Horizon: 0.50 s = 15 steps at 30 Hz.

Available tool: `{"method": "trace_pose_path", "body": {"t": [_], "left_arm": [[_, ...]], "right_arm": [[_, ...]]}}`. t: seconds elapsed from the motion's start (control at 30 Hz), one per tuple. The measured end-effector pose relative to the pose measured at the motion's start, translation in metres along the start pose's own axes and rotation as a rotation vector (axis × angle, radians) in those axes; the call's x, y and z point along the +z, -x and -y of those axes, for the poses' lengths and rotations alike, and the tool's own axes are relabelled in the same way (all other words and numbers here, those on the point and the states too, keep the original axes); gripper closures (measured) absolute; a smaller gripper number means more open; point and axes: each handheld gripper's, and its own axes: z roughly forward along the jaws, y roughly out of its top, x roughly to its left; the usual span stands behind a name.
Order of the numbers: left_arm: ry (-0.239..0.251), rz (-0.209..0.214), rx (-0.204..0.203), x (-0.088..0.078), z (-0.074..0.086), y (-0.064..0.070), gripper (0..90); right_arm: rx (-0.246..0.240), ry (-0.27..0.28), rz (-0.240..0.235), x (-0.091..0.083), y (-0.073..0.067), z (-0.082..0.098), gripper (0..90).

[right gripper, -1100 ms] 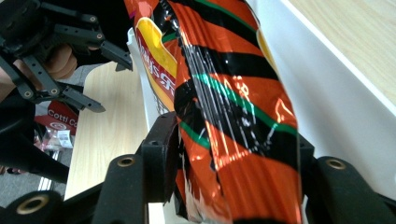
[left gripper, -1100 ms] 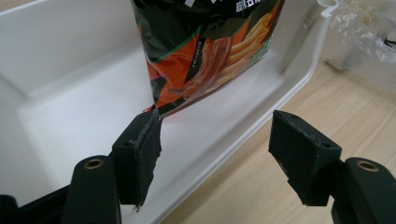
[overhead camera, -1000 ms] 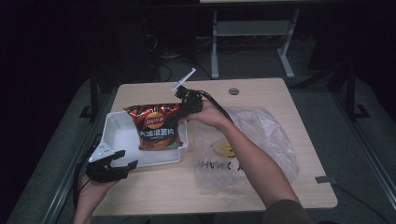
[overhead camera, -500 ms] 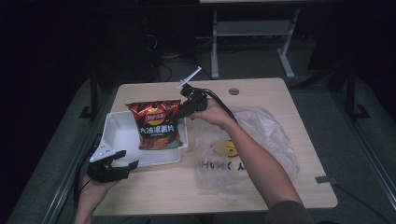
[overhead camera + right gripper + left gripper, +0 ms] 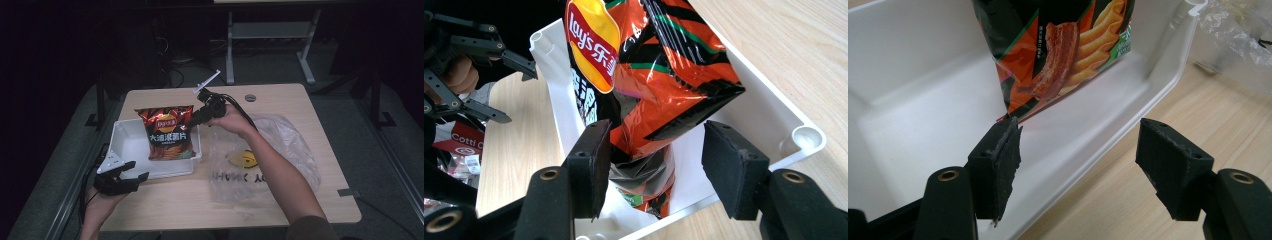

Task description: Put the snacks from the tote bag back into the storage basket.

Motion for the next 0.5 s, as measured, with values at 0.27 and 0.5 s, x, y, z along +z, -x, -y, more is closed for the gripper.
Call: {"method": "trace_pose_path", "body": {"t": [0.27, 0.5], "left_arm": [[0.0, 0.001, 0.001, 0.0001, 0.0, -0.0001, 33.9], [-0.005, 0.002, 0.008, 0.0004, -0.0001, -0.0002, 33.8]], "right_arm": [[0.011, 0.002, 0.009, -0.0023, 0.0011, 0.0005, 44.8], [0.016, 0.0, 0.017, -0.0044, 0.0024, 0.0017, 44.8]]}}
